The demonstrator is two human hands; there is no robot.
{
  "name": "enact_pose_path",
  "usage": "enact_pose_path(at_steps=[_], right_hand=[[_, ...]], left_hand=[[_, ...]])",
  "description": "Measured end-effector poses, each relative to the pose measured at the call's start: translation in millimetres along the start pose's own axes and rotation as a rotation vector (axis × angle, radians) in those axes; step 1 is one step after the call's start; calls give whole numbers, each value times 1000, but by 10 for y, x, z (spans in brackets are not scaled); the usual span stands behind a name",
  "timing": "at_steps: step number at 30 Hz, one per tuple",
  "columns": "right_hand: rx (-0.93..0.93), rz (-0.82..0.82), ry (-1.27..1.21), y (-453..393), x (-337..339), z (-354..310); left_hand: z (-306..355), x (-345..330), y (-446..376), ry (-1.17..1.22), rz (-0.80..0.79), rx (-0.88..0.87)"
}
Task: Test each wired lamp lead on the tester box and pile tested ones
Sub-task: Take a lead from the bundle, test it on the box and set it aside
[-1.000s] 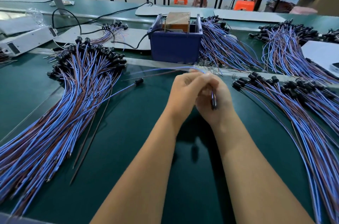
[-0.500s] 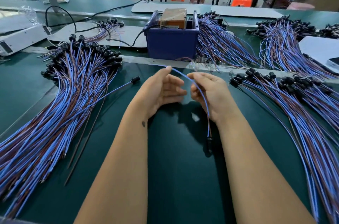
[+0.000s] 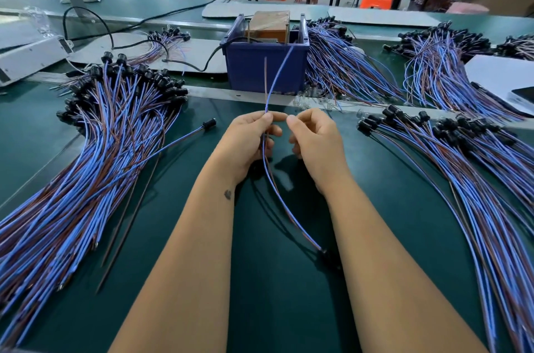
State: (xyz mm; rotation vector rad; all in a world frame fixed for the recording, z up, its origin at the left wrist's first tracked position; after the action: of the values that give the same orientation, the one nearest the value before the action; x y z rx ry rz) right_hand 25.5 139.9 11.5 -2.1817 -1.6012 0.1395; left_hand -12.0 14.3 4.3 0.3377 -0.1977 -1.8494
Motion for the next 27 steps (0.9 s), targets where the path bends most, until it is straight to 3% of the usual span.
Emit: enact_pose_path(at_steps=[6,9,13,19,22,27], right_hand=[[1,37,-27,-25,16,45],[-14,-33,-97,-25,-11,49],[8,-90,-165,-13,-64,30],[-57,3,-131,-51,-4,109],[-93,61,-167,-64,21,123],[-72,138,-157,-68,87,128]], left_hand=[[0,-7,28,-122,-155,8],[-13,-57,44,-208,-201,3],[-25,-83,35,-253,-187,-5],[-44,-93,38,-307,-158,-13],[-36,-12,1,-197,-74,-18],[-38,164,-88,-138,240,-67]])
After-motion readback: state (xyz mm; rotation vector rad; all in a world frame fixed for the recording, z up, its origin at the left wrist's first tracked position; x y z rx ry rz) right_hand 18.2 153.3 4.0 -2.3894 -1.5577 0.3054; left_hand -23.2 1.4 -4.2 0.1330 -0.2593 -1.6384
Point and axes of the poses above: each hand's wrist, its own y-axis away from the middle knuckle, its own x-axis out of the back of the hand, z = x × y, the point moved 4 cm from there along -y, towards the middle knuckle, and after that the axes turned 13 degrees about x, right-handed, at the moved point
